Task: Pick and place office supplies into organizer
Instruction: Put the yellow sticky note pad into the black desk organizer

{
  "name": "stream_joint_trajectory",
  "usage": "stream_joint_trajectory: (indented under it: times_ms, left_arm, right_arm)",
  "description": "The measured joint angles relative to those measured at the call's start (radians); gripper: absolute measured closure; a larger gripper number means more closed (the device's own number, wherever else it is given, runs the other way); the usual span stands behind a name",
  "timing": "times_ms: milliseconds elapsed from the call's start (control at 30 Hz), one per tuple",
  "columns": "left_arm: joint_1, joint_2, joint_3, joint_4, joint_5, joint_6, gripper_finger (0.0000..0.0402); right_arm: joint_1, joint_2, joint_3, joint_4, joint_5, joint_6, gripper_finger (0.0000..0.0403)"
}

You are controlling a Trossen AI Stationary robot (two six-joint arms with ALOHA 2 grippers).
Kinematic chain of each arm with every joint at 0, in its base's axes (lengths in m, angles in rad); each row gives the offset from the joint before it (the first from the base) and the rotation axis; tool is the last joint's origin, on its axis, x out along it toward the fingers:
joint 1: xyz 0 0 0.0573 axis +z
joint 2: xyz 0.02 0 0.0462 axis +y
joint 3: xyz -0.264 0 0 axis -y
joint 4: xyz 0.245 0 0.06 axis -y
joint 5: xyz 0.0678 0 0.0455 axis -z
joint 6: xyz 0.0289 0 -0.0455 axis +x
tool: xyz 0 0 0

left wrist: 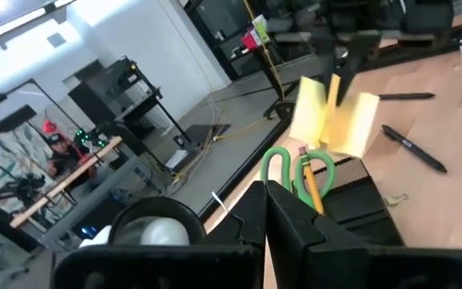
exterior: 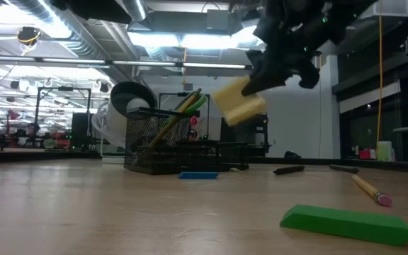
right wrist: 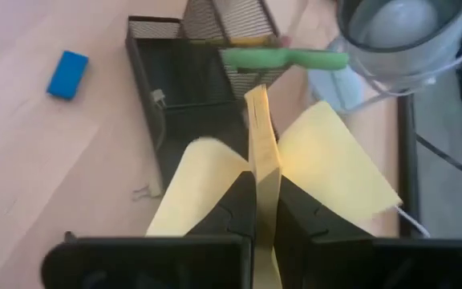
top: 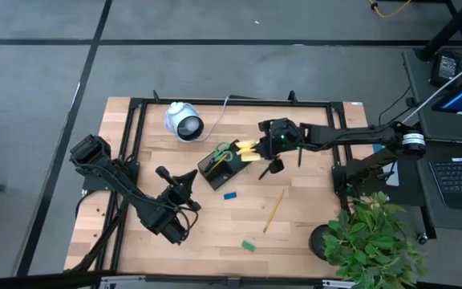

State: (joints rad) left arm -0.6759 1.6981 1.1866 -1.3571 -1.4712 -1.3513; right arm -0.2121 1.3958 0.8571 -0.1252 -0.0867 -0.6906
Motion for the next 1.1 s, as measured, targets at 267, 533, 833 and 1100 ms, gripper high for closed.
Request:
stream_joint_trajectory:
  times_ms: [267,533,833,1100]
  left_arm:
    - [0.0,0.0,0.0,0.014,0.0,-0.026,0.04]
    - [0.002,0.0,0.0,0.024,0.0,-0.026,0.04]
    - [0.013,0.0,0.0,0.043,0.0,-0.023,0.04]
    - [0.017,0.0,0.0,0.047,0.0,-0.023,0.04]
  right_arm:
    - [-0.076,0.0,-0.153,0.279,-0.163,-0.053,0.0381]
    - [-0.135,0.047,-0.198,0.392,-0.289,-0.055,0.0381]
    - [-0.164,0.167,-0.198,0.518,-0.373,-0.104,0.0381]
    - [-0.192,0.267,-0.198,0.652,-0.472,-0.104,0.0381]
